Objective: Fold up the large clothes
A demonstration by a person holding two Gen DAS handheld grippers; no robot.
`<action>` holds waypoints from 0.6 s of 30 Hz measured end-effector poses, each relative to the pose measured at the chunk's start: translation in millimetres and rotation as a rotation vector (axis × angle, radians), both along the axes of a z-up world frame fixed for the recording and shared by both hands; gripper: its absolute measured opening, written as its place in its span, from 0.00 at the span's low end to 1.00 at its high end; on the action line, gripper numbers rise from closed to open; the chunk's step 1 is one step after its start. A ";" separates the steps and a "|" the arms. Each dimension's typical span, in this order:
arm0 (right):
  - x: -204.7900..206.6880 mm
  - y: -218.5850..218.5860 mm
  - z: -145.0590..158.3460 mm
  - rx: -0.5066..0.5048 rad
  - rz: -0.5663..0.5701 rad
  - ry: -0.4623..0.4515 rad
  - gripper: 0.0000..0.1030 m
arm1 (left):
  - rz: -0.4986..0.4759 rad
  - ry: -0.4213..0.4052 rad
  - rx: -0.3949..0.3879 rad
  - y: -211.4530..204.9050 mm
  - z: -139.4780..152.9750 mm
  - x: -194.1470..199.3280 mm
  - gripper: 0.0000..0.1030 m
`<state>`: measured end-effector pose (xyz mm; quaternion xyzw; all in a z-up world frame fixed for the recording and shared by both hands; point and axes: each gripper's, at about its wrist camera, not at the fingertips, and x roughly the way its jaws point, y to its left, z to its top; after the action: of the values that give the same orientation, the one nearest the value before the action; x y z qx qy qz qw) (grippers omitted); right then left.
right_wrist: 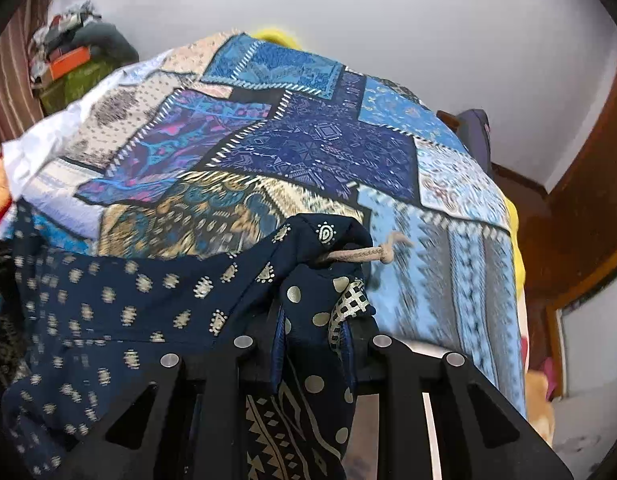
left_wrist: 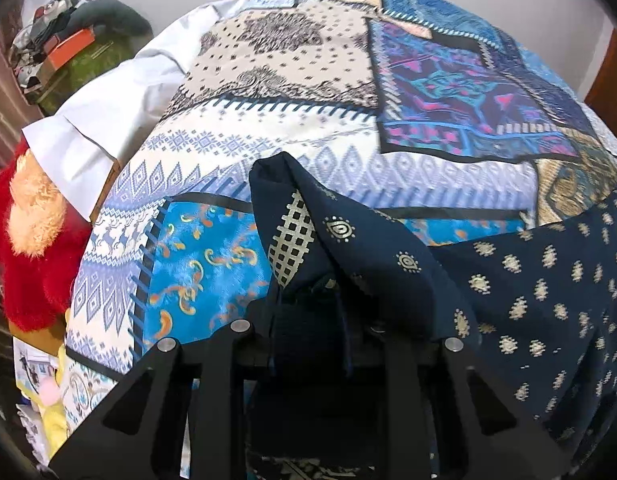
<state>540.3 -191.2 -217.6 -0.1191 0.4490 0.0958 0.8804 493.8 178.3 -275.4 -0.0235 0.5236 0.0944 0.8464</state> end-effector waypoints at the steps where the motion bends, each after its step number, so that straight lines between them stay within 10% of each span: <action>1: 5.2 2.6 -3.2 -0.011 -0.004 -0.006 0.20 | 0.005 0.007 -0.003 2.8 -1.9 -0.7 0.28; 3: 11.3 4.2 -6.0 -0.024 -0.011 -0.027 0.25 | 0.027 0.014 -0.010 7.0 -8.6 1.5 0.33; 7: 15.3 -8.3 -9.6 -0.099 -0.083 -0.099 0.85 | 0.022 -0.013 -0.018 10.5 -16.2 1.2 0.38; 18: 2.9 -68.7 1.0 0.109 -0.145 0.034 0.90 | 0.058 0.008 -0.041 21.4 -1.5 -17.0 0.54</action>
<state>543.2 -259.9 -216.6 -0.0364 0.4655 0.0582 0.8824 476.9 199.7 -276.9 -0.0556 0.5278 0.1082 0.8406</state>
